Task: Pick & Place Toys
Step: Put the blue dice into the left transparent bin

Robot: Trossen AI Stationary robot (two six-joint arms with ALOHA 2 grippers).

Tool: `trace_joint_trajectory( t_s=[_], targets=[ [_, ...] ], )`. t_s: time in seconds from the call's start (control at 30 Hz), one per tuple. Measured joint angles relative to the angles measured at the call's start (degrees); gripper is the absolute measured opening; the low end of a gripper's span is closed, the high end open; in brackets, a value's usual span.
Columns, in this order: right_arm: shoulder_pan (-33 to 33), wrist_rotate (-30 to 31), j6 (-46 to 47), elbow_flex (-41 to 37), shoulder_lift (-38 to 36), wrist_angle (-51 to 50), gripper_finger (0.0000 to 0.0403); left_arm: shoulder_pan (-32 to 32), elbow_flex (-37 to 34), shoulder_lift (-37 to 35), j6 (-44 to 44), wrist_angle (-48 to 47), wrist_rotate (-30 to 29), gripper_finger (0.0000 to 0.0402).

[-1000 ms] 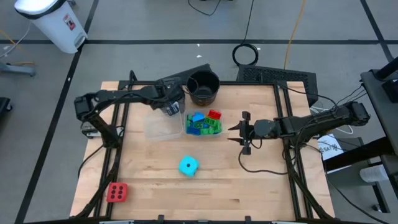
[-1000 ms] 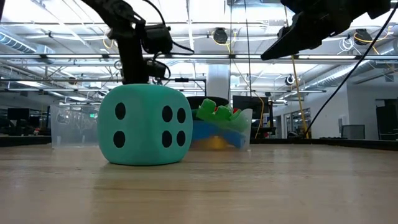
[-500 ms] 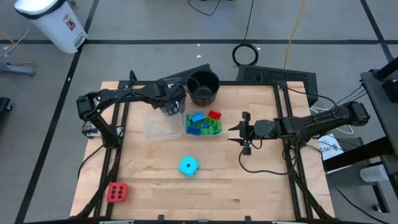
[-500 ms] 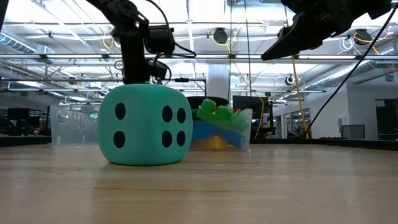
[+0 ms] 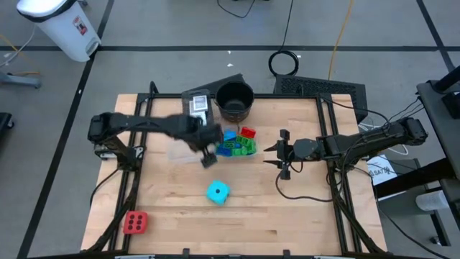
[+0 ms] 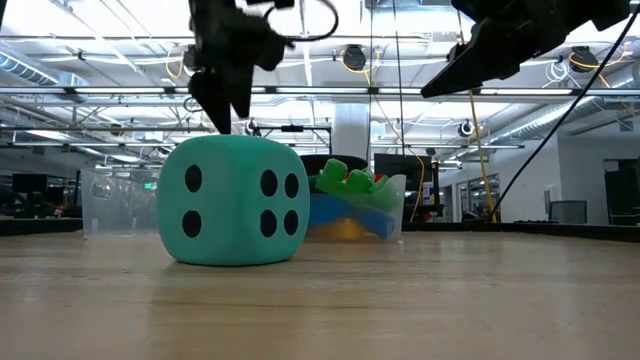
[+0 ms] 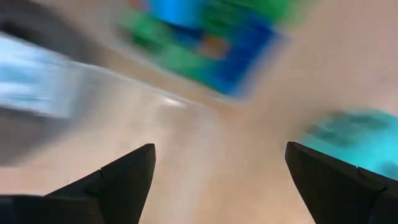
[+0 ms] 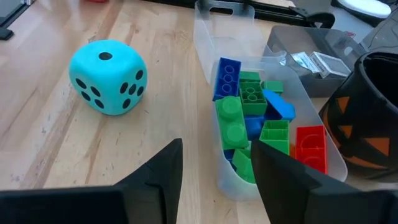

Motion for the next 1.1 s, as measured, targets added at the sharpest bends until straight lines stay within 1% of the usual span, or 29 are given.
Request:
trace_joint_trajectory(
  t_s=[0.07,0.1,0.27,0.4,0.53,0.73,0.8,0.93,1.0,1.1],
  targets=[
    [0.0,0.0,0.3,0.0,0.0,-0.1,0.0159,-4.0,-1.1,0.0,-2.7,2.2,4.8,0.0365],
    [0.1,-0.1,0.3,0.0,0.0,-0.2,0.0158,-6.1,-1.7,0.0,-4.9,3.3,5.8,0.0365],
    [1.3,-3.0,0.3,0.0,0.0,0.3,0.016,-14.7,-3.5,0.0,-15.4,9.4,6.9,0.0365],
    [2.7,-3.0,0.4,0.0,-0.2,0.3,0.0158,-18.7,-6.1,0.0,-19.7,20.0,7.0,0.0365],
    [4.0,-2.9,1.5,0.0,-0.9,0.8,0.0154,-19.8,-10.7,0.0,-22.5,28.3,5.7,0.0365],
    [5.8,-2.9,1.7,0.0,-3.1,2.4,0.0155,-19.5,-16.6,0.1,-27.8,28.2,4.3,0.0365],
    [6.3,-2.9,1.3,0.0,-3.6,3.4,0.0154,-19.5,-18.2,0.1,-28.5,31.0,4.6,0.0365],
    [6.9,-2.9,0.4,0.0,-4.4,3.6,0.0151,-18.8,-22.7,-0.1,-29.7,40.5,8.2,0.0365],
    [7.1,-2.9,0.3,0.0,-4.4,3.4,0.015,-18.7,-24.7,-0.1,-30.4,46.2,11.1,0.0365],
    [7.1,-2.9,0.3,0.0,-4.4,3.4,0.015,-19.2,-27.2,0.0,-29.5,53.3,12.3,0.0365]
  ],
)
